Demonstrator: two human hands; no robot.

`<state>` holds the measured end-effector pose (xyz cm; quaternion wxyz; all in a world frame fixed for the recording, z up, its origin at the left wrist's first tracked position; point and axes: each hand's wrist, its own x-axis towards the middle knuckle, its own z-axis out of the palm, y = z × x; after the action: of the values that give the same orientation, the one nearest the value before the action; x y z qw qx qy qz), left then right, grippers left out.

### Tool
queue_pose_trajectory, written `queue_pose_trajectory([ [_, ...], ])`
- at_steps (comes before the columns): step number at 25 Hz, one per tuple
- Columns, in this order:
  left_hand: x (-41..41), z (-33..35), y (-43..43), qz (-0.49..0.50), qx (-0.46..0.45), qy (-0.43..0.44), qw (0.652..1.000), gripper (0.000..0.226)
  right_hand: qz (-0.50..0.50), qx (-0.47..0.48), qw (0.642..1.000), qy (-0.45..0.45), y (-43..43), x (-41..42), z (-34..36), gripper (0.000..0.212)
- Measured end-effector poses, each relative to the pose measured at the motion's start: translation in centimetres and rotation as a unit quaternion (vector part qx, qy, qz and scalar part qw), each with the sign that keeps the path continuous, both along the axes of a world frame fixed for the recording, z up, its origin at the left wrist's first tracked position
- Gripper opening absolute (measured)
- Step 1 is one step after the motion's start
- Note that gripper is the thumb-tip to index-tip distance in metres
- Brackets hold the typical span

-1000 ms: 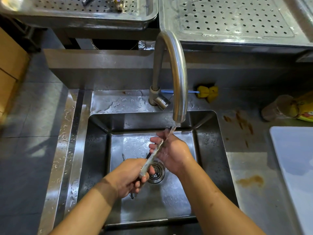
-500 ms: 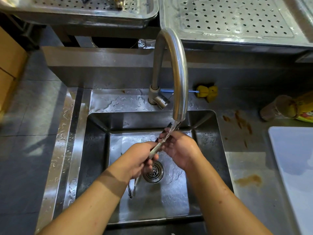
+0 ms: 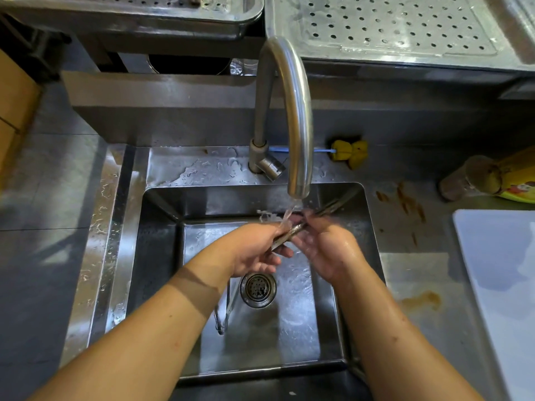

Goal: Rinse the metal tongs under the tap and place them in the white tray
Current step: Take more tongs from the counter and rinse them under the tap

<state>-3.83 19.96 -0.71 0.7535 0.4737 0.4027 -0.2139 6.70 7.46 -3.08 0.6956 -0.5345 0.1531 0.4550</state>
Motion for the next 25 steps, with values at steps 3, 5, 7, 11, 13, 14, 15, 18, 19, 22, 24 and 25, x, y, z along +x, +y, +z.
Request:
queue_pose_trajectory([
  [3,-2.6,-0.6,0.4,-0.009,0.051,0.006,0.999,0.045,0.092,-0.032,0.995,0.013,0.8,-2.6,-0.5,0.026],
  [5,-4.7,-1.7,0.6,-0.077,0.179,0.006,0.981,0.043,0.122,-0.108,0.987,-0.013,1.6,-3.3,-0.7,0.032],
  [7,-6.3,-2.5,0.4,-0.154,0.289,-0.007,0.945,0.040,0.134,-0.152,0.978,-0.049,2.1,-3.5,-0.7,0.023],
  [11,-6.5,-3.2,-0.5,0.019,0.176,0.033,0.984,0.046,0.187,-0.168,0.964,-0.085,2.4,-5.3,-0.5,0.019],
  [13,-5.6,-3.4,-1.2,0.026,0.157,0.028,0.987,0.049,0.192,-0.145,0.969,-0.054,2.0,-6.4,-0.5,0.027],
  [14,-5.2,-3.5,-1.7,0.024,0.152,0.015,0.988,0.049,0.173,-0.131,0.976,-0.033,1.8,-6.8,-0.3,0.030],
  [15,-5.0,-3.5,-2.0,0.017,0.153,0.006,0.988,0.048,0.155,-0.131,0.979,-0.033,1.4,-6.8,-0.4,0.030],
  [18,-4.5,-3.9,-1.4,-0.068,0.269,0.002,0.961,0.036,0.144,-0.158,0.973,-0.084,0.3,-6.4,-0.5,0.023],
  [19,-4.3,-3.8,-0.9,-0.092,0.291,0.005,0.952,0.028,0.142,-0.154,0.974,-0.087,-0.1,-6.3,-0.5,0.020],
  [22,-3.6,-3.5,-0.4,-0.114,0.243,-0.003,0.963,0.037,0.152,-0.162,0.969,-0.103,-1.0,-6.3,0.1,0.018],
  [24,-2.9,-3.6,-0.7,-0.098,0.229,-0.007,0.968,0.039,0.168,-0.178,0.958,-0.152,-1.5,-6.2,0.2,0.021],
  [25,-2.6,-3.8,-1.0,-0.083,0.223,-0.010,0.971,0.037,0.174,-0.182,0.951,-0.181,-1.8,-6.0,0.1,0.022],
])
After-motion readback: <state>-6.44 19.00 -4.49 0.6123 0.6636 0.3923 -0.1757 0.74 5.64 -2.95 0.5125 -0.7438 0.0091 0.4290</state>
